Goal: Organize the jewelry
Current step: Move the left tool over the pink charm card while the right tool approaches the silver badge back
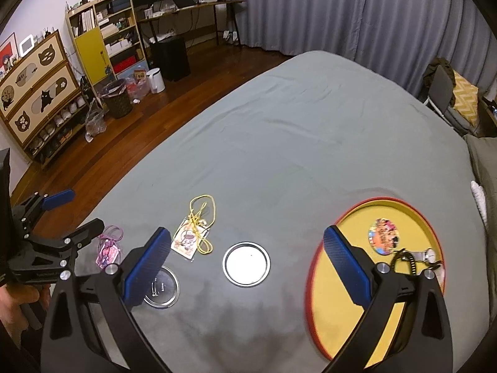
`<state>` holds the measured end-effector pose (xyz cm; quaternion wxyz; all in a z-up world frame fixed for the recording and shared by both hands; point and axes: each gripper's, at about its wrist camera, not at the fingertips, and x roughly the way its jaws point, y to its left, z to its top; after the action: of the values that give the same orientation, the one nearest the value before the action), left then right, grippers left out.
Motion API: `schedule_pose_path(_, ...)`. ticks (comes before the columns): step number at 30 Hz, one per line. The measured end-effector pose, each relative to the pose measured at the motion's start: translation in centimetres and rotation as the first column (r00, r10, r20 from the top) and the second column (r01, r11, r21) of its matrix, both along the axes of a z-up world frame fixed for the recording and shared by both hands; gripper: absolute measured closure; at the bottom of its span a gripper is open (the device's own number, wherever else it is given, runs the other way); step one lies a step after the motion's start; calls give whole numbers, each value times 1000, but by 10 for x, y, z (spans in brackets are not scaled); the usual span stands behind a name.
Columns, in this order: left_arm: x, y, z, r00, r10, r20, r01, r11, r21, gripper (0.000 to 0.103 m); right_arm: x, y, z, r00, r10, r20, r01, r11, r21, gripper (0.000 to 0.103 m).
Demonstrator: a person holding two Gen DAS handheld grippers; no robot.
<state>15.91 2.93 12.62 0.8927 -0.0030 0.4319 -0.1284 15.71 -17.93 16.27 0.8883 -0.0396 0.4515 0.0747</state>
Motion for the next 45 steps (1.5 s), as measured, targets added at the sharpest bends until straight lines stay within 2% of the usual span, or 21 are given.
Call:
schedule_pose_path(8,-1,16,-33,998,18,-54,-18,1000,-1,5,12,8,-26,998,2,-60,-1,1000,23,8)
schedule_pose_path(28,-6,26,-109,982,39,-186,-34,999,29,5,35,14,-109,973,-43,-227,41,999,-14,8)
schedule_pose_path(39,-7,22,-121,985,19,-172,-4,996,91,5,41,11,-146,951,-72,-302,55,996,-65,8)
schedule_pose_path(42,-10,17,-125,988,12,-155,9,991,131,5,43,9,-153,946,-72,-317,59,997,-49,8)
schedule_pose_path(45,-10,17,-126,989,15,-148,4,992,129,5,43,6,-156,947,-71,-313,64,997,-30,8)
